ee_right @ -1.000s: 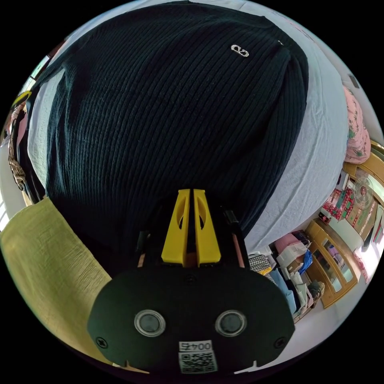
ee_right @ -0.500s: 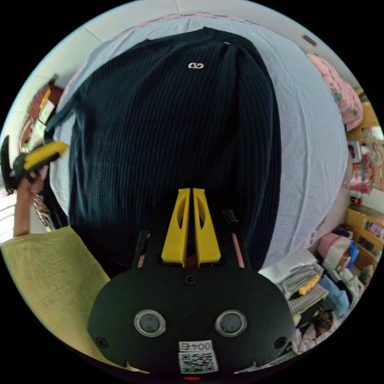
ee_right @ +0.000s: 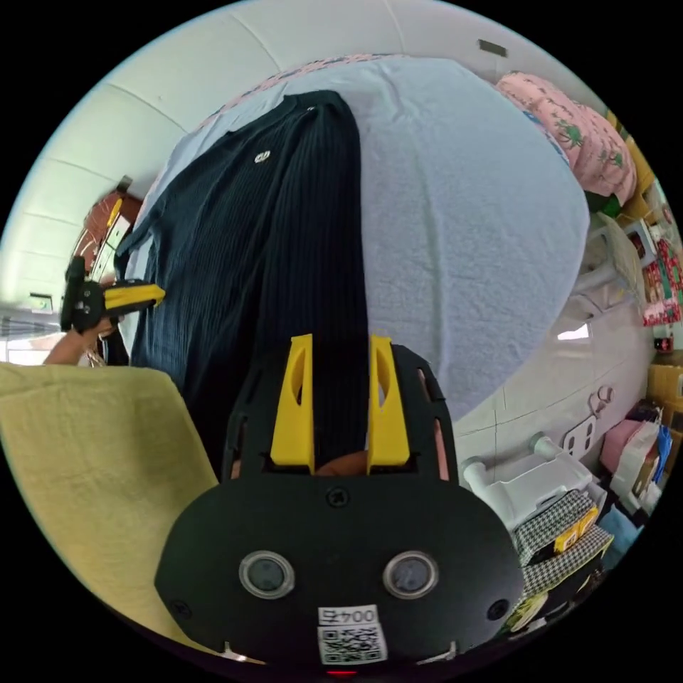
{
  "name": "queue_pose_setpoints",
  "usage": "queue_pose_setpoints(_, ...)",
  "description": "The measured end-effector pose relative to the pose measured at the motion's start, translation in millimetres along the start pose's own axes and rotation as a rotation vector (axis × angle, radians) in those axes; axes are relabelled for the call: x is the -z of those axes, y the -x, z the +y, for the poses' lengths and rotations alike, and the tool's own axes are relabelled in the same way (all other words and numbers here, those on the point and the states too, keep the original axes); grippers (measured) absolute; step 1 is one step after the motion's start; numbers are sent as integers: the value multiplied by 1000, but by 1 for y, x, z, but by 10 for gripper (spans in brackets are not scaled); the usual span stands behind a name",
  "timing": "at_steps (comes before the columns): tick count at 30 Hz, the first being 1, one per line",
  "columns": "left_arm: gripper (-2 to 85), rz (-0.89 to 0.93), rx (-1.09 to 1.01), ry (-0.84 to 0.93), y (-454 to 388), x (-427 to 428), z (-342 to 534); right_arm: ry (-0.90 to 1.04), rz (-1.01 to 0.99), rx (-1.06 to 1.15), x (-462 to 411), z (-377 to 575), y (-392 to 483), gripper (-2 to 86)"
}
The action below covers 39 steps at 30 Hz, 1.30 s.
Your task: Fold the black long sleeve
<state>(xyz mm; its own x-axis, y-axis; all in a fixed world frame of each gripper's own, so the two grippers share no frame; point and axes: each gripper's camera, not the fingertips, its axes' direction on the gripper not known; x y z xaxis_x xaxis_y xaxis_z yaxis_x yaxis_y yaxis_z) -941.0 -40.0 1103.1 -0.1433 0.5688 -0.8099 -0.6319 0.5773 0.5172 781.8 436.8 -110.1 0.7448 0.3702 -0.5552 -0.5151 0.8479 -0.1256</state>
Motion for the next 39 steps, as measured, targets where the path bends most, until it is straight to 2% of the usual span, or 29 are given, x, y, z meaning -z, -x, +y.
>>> queue_pose_setpoints(5, 0, -39, 16, 86, -10, -12, -31, -54, 226, 17, -21, 18, 48, 53)
queue_pose_setpoints(7, 0, -34, 35, 99, -10, -16, -38, -38, 221, 121, -24, 20, 67, 36)
queue_pose_setpoints(11, 0, -6, 66, 116, -5, -25, -52, -38, 378, 301, 12, 9, 80, 29)
queue_pose_setpoints(14, 1, 13, 75, 131, 0, -30, -61, -56, 583, 384, 65, -18, 58, 30)
queue_pose_setpoints(17, 1, 37, 89, 143, 6, -36, -69, -61, 737, 368, 100, -58, 16, 33)
queue_pose_setpoints(20, 1, 56, 115, 145, 12, -40, -75, -9, 789, 316, 88, -102, -34, 38)
queue_pose_setpoints(25, 2, 56, 120, 156, 18, -47, -84, 78, 764, 199, 30, -154, -78, 57)
queue_pose_setpoints(27, 2, 56, 122, 164, 20, -49, -87, -39, 725, 156, 47, -162, -54, 62)
queue_pose_setpoints(29, 3, 56, 138, 164, 24, -51, -89, -185, 513, 166, 72, -162, 4, 63)
queue_pose_setpoints(30, 3, 54, 138, 163, 24, -51, -89, -195, 429, 191, 72, -161, 21, 64)
queue_pose_setpoints(32, 6, 68, 131, 161, 30, -53, -88, -100, 128, 333, 40, -160, 95, 67)
queue_pose_setpoints(34, 8, 150, 113, 169, 44, -48, -87, 0, 125, 443, -5, -155, 152, 68)
queue_pose_setpoints(36, 10, 196, 157, 70, 71, -26, -83, 75, 217, 522, -46, -149, 197, 68)
queue_pose_setpoints(39, 16, 154, 279, -126, 143, 14, -72, 192, 283, 557, -95, -153, 241, 69)
